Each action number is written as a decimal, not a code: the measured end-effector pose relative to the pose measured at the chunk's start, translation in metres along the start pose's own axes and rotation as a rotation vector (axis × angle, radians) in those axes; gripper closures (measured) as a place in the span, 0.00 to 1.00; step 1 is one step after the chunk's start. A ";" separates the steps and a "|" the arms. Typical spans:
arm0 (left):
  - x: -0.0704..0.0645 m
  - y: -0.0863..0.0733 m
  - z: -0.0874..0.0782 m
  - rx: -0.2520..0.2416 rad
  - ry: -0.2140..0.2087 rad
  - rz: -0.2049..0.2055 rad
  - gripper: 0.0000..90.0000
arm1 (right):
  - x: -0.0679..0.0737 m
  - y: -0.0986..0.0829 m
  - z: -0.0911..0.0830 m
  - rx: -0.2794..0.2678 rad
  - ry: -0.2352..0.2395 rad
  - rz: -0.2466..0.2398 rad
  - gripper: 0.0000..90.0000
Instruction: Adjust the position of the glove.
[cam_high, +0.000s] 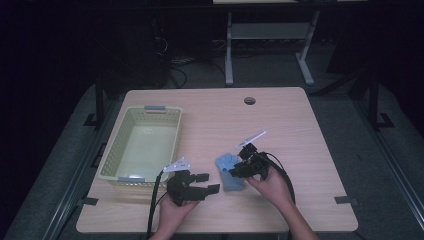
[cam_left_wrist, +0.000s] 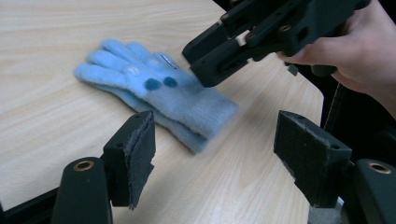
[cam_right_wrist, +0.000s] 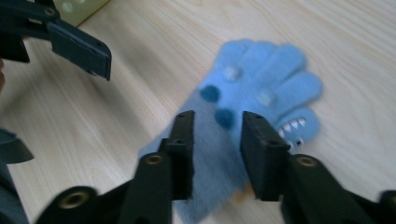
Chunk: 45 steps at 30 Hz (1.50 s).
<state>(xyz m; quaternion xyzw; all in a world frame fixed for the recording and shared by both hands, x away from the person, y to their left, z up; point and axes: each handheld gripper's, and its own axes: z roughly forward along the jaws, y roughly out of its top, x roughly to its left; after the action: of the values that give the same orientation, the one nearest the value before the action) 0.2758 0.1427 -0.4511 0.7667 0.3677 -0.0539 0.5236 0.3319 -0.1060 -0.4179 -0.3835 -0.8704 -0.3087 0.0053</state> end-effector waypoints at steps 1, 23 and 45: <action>-0.001 0.001 0.003 0.005 0.005 -0.027 0.33 | -0.003 -0.006 -0.003 -0.015 -0.018 0.024 0.62; 0.024 0.013 0.042 0.088 0.047 -0.341 0.33 | -0.027 -0.038 0.004 -0.099 0.044 0.261 0.52; 0.026 0.012 0.059 0.143 0.017 -0.346 0.65 | -0.022 -0.047 0.018 -0.120 0.049 0.314 0.67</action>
<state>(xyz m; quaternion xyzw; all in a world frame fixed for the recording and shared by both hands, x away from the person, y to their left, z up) 0.3201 0.1046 -0.4803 0.7277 0.4936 -0.1626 0.4475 0.3201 -0.1348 -0.4626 -0.5068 -0.7794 -0.3646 0.0521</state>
